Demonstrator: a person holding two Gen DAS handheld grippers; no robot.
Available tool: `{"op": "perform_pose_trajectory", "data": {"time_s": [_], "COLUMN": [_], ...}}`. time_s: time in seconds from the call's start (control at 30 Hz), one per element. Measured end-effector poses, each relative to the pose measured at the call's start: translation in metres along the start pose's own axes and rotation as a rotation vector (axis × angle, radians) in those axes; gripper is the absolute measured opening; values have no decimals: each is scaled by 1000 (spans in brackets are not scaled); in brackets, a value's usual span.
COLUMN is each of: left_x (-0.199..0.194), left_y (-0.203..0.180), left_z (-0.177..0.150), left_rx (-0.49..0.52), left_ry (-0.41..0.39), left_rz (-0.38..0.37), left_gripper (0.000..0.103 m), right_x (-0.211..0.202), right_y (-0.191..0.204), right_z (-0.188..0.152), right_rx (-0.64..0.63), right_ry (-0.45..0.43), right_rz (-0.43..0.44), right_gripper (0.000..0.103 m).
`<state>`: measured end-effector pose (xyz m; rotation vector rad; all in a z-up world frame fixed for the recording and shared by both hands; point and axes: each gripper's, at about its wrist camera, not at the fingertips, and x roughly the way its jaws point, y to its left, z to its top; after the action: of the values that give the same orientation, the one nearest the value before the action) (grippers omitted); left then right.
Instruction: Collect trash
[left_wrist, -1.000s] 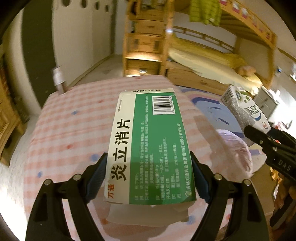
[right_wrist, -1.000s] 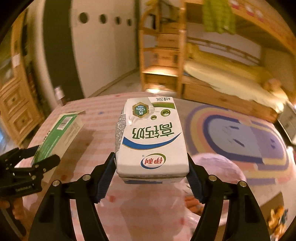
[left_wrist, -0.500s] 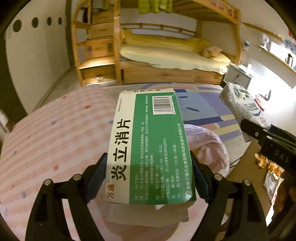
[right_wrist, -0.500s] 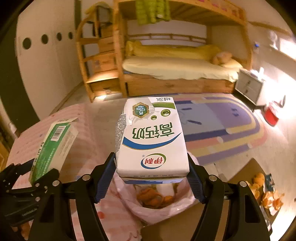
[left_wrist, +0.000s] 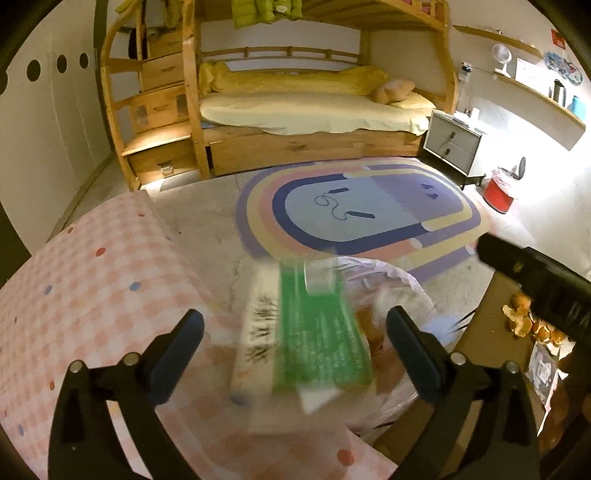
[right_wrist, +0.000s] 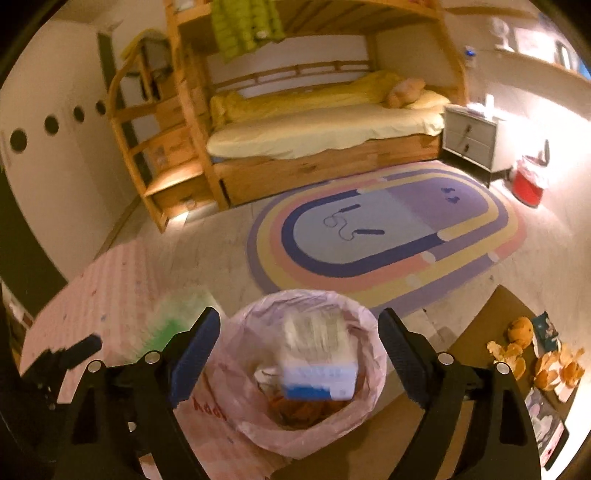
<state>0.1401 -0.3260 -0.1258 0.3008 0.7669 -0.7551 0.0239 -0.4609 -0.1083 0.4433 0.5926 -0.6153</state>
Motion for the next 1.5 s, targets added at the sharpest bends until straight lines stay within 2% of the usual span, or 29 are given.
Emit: {"op": "perform_pose_trajectory", "data": {"time_s": [0.17, 0.43, 0.7, 0.83, 0.93, 1.03, 1.1, 1.27, 1.5], "left_x": [-15, -44, -89, -109, -119, -132, -153, -209, -271], "left_y": [24, 44, 78, 100, 122, 143, 154, 169, 160], "left_z": [-7, -15, -39, -58, -79, -99, -112, -137, -159], "left_rx": [-84, -126, -164, -205, -261, -321, -361, -443, -460], "left_ry": [-2, -35, -72, -49, 4, 64, 62, 57, 54], "left_rz": [13, 60, 133, 189, 275, 323, 356, 423, 521], "left_gripper": [96, 96, 96, 96, 96, 96, 96, 96, 96], "right_x": [-4, -19, -41, -46, -52, -60, -69, -100, -159], "right_y": [3, 29, 69, 89, 108, 128, 142, 172, 180], "right_z": [-3, -8, -16, -21, -29, -39, -49, -70, -82], "right_rx": [6, -62, -109, -110, -108, -133, -168, -293, -449], "right_ry": [-2, -32, -67, -56, -32, 18, 57, 117, 117], "right_rz": [28, 64, 181, 247, 315, 361, 408, 465, 480], "right_gripper": [87, 87, 88, 89, 91, 92, 92, 92, 92]}}
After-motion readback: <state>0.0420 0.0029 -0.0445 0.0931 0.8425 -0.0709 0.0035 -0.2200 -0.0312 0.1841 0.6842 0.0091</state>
